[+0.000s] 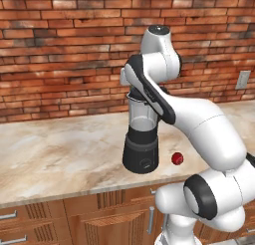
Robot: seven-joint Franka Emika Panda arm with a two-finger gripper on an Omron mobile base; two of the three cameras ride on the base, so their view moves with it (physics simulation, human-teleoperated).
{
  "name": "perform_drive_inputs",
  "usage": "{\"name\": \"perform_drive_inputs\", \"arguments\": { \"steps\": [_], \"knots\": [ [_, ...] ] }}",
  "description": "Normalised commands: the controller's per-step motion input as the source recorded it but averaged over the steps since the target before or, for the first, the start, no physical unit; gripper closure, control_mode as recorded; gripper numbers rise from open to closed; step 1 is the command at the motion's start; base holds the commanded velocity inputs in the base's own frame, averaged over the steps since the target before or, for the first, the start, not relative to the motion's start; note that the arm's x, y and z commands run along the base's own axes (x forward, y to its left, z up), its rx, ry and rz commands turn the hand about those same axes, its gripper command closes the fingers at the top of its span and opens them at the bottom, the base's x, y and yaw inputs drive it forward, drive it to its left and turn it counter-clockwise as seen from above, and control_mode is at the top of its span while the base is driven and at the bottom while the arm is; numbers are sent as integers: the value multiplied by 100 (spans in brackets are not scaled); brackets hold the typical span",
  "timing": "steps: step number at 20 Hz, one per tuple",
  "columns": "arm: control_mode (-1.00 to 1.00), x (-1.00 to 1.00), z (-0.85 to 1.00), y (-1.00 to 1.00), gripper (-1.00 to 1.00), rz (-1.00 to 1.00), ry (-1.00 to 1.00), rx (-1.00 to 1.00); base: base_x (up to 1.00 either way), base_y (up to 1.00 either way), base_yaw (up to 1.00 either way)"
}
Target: Open the blender lid, put the mango in the blender, close the lid, and start the blender.
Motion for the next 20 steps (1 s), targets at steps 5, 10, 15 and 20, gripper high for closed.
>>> {"name": "perform_drive_inputs", "arguments": {
  "steps": [5, 10, 15, 20],
  "knots": [
    [-100, -9, -17, 0, 100, 0, 1, 0, 0, 0, 0],
    [-100, -1, -1, 0, 100, 0, 0, 0, 0, 0, 0],
    [-100, 0, 35, 0, 100, 0, -3, 1, 0, 0, 0],
    [-100, -3, 76, -9, 100, 0, -13, 0, 0, 0, 0]
  ]
}}
